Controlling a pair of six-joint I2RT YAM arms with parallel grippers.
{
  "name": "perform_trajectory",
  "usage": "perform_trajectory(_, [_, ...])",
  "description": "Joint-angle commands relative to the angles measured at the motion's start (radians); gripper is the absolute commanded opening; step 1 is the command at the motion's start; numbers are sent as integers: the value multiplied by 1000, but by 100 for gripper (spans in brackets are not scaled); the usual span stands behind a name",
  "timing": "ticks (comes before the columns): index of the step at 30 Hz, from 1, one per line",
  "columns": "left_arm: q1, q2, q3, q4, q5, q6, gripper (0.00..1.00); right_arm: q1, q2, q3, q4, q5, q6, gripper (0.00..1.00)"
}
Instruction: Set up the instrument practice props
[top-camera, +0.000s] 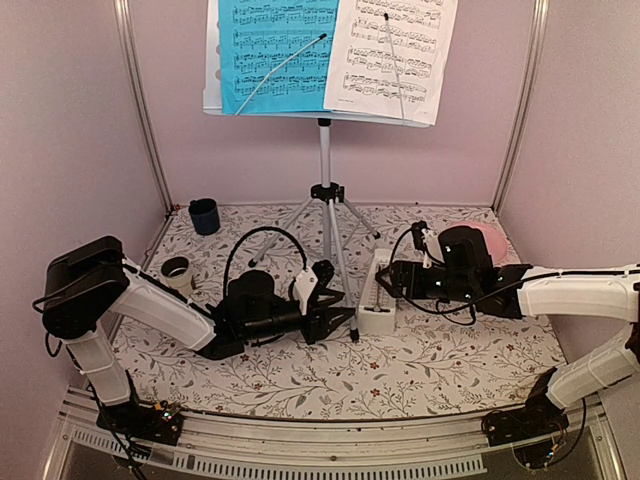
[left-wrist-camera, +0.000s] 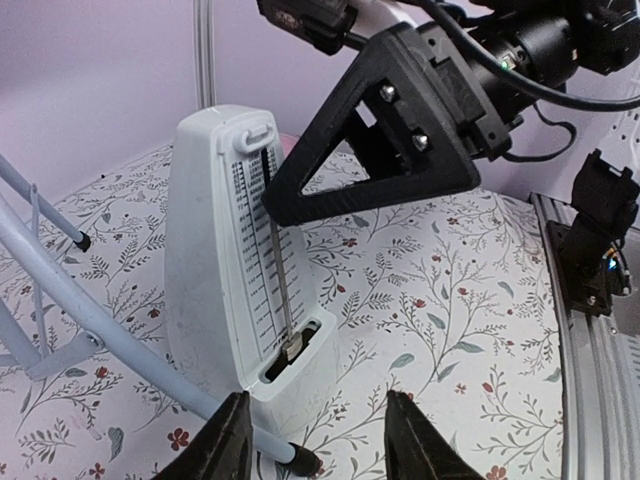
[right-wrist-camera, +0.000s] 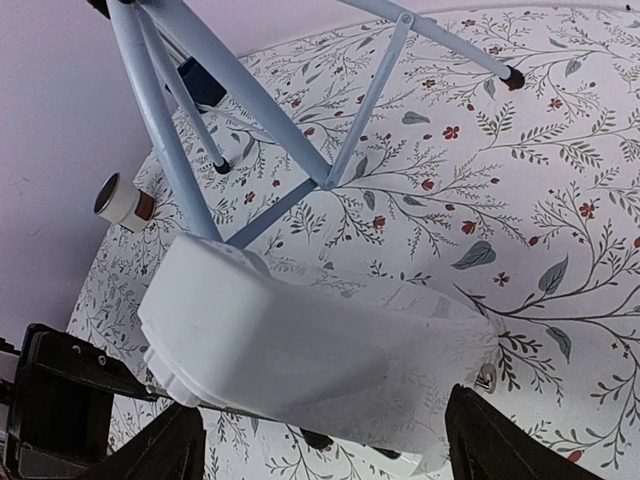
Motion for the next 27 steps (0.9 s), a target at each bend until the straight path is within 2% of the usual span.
perform_trajectory(1, [12,-15,-2,31,0,0,47,4,-9,43,4,23,0,84])
perform_trajectory(16, [15,-2,24,-2,20,9,47,-18,-12,-18,67,-72,-29,84])
perform_trajectory(21, [15,-3,26,-4,22,3,47,-24,-8,-22,59,-38,-2,80])
perform_trajectory(27, [15,-1,29,-11,20,1,47,-50,-90,-88,37,6,31,73])
